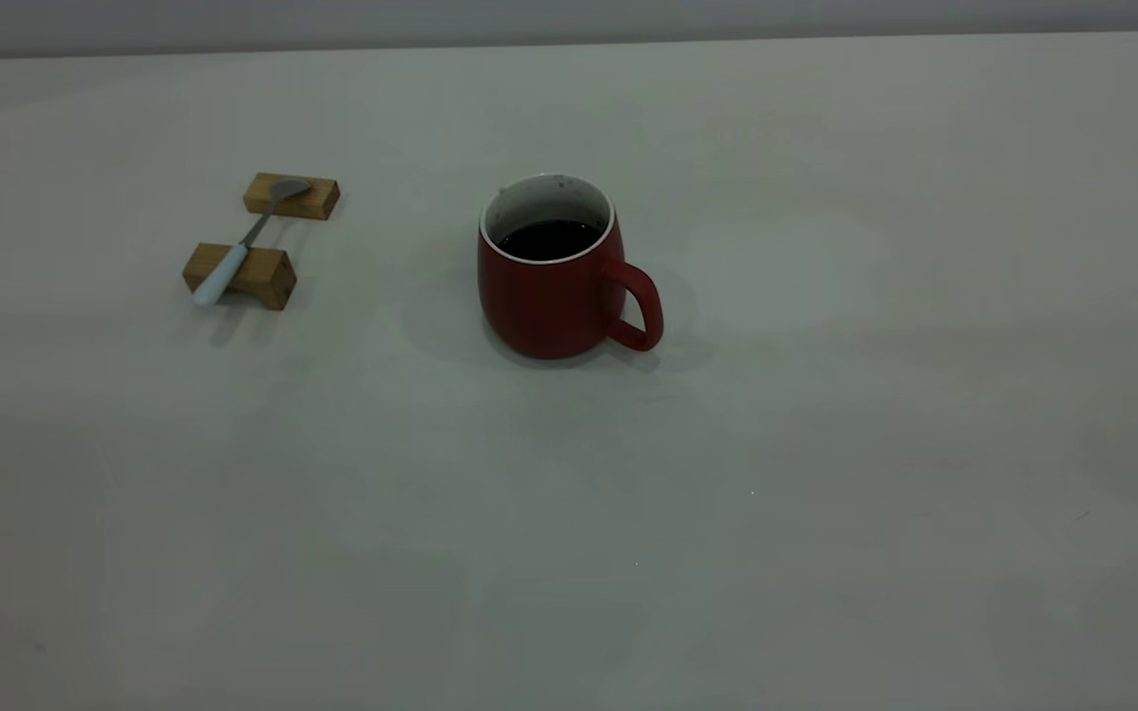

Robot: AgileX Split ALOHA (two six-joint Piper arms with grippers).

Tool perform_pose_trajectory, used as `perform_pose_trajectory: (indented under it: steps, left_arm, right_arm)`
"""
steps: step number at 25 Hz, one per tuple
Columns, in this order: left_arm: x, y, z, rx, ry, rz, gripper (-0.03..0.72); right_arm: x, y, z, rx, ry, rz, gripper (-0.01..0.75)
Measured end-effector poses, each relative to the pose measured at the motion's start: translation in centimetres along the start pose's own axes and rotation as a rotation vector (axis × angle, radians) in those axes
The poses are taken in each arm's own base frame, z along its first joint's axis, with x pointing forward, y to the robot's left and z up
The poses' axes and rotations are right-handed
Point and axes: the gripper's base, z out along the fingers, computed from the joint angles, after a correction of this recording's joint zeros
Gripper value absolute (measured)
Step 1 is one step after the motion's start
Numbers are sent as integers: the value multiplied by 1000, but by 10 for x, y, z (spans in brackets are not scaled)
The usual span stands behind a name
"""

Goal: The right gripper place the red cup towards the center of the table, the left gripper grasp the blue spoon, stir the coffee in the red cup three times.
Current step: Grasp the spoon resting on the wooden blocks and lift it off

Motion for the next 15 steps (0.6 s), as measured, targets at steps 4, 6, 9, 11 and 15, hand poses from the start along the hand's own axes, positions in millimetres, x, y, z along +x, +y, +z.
perform_pose_trajectory:
  steps: [4,6,9,11,15]
  left_arm:
    - [-49,-3,42,-15,108,2,632]
    - [-72,-6,69,-13,155,-2,656]
    - [-100,-10,117,-9,244,-8,666]
    - [-113,-13,153,-7,321,-8,666]
    - [-126,-18,220,2,417,-7,666]
  right_arm:
    - [0,0,0,0,0,0,226]
    - [0,0,0,0,0,0,227]
    - [0,0,0,0,0,0,229]
    - [0,0,0,0,0,0,230]
    - [0,0,0,0,0,0,230]
